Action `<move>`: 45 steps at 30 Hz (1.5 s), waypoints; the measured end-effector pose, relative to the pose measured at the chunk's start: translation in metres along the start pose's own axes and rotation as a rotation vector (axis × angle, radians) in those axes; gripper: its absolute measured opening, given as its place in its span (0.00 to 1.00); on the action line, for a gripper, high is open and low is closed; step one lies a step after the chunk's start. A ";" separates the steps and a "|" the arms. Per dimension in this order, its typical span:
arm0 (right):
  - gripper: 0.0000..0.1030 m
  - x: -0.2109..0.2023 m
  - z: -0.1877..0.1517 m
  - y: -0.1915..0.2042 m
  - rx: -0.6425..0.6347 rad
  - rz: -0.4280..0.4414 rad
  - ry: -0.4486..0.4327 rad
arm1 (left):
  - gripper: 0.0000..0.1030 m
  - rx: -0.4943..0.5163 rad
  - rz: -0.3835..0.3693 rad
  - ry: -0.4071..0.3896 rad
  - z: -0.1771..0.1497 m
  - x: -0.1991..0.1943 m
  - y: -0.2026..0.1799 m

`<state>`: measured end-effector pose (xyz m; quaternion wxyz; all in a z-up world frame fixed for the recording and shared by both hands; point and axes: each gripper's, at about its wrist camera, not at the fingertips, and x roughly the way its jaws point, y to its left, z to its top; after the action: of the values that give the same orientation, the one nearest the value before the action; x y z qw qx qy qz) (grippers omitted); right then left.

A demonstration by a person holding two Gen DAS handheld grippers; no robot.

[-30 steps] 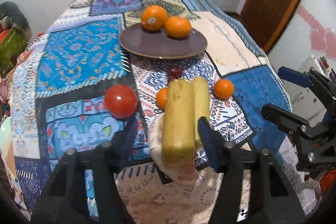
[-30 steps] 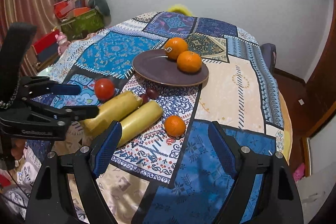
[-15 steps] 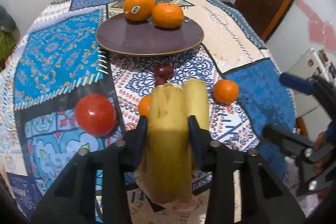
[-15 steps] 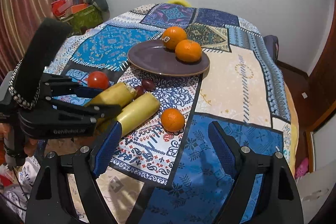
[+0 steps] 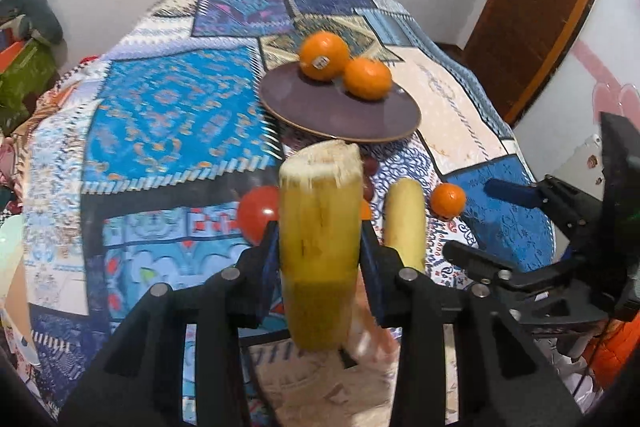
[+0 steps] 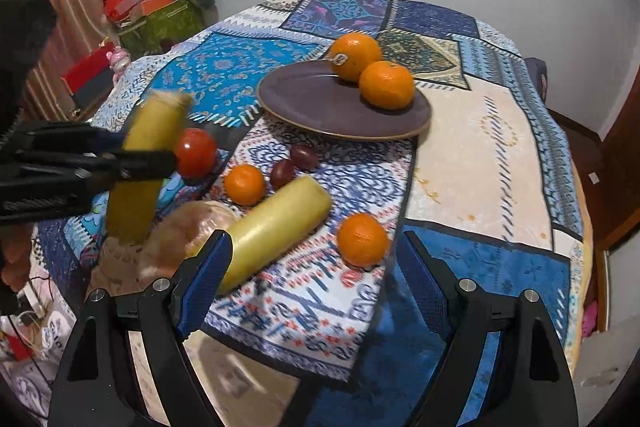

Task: Organize fruits
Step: 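Grasp a yellow cylindrical fruit with the left tool while the right tool grasps the other, then lift both yellow fruit pieces and carry them over the dark plate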

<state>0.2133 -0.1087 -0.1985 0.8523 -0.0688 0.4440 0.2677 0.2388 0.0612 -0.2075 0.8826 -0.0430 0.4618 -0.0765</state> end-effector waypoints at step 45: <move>0.35 0.041 -0.011 0.008 -0.076 0.119 0.198 | 0.37 -0.037 0.028 0.022 -0.019 0.012 0.026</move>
<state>0.2205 -0.0895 -0.2363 0.7838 -0.1006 0.5188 0.3261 0.2322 0.0847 -0.2325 0.8776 -0.0519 0.4732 -0.0561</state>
